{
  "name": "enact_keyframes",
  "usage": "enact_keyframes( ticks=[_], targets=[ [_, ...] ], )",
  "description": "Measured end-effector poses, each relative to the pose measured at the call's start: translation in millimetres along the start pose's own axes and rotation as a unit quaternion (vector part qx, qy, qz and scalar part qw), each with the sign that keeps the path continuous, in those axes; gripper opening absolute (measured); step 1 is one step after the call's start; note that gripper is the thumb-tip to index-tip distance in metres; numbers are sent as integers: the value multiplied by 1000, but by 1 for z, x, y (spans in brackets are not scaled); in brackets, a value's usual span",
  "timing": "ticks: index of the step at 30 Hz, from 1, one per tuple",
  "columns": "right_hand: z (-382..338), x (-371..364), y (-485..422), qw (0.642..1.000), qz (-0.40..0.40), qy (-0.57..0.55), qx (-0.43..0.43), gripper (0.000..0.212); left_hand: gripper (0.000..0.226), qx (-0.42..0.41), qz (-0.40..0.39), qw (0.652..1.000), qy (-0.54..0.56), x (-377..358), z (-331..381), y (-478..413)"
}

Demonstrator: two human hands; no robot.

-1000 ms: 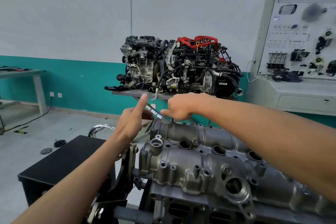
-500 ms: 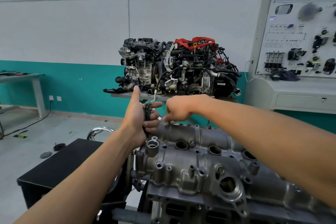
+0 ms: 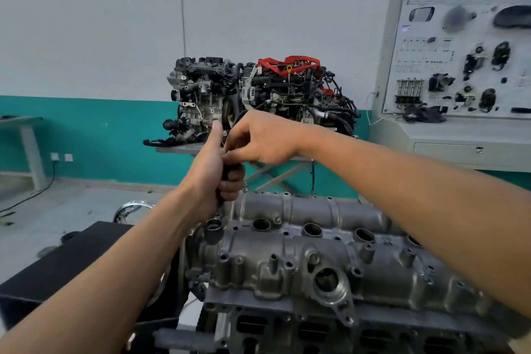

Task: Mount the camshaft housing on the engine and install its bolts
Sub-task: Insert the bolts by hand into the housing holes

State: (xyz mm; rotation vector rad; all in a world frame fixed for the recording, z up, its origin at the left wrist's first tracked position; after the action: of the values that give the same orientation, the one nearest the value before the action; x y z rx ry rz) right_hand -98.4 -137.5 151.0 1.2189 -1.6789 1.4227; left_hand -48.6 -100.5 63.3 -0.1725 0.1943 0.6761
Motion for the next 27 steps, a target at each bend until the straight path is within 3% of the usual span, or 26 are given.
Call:
enact_keyframes(
  ticks=[4,9,13,16,18,20,22,24,27],
  targets=[
    [5,17,11,997,34,-68,-5,23,67,-10,-2,1000,-10,-10,8,1],
    [18,27,22,997,37,-63,-20,31,53,0,-9,1000,-5,-28,6,-2],
    [38,49,29,992,75,-83,-54,10,55,7,-25,1000,-16,-39,1,-5],
    [59,74,37,979,144,-115,-88,6,53,13,-16,998,-56,-40,-7,-8],
    [70,82,45,979,154,-89,-102,6,49,-30,16,992,-119,-36,-4,-11],
    [78,84,54,986,134,-16,-102,7,45,-126,68,960,-241,-30,10,-17],
    [87,76,63,988,95,59,-105,11,31,-218,95,894,-380,-35,26,-22],
    [96,64,73,988,64,87,-109,15,14,-252,54,839,-479,-54,30,-26],
    [106,51,83,991,71,45,-106,15,32,-239,-53,828,-504,-84,21,-32]
  ],
)
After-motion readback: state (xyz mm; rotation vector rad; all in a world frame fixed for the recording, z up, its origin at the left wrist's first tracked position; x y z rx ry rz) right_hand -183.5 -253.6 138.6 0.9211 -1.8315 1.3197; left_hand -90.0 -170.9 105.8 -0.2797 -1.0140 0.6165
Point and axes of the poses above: each hand's wrist, its own y-axis away from the middle knuckle, its own x-axis out of the back of the hand, z = x × y, the point moved 8 cm from there along -y, towards the middle knuckle, and after that the axes turned 7 degrees about z, right-handed, at the moved point
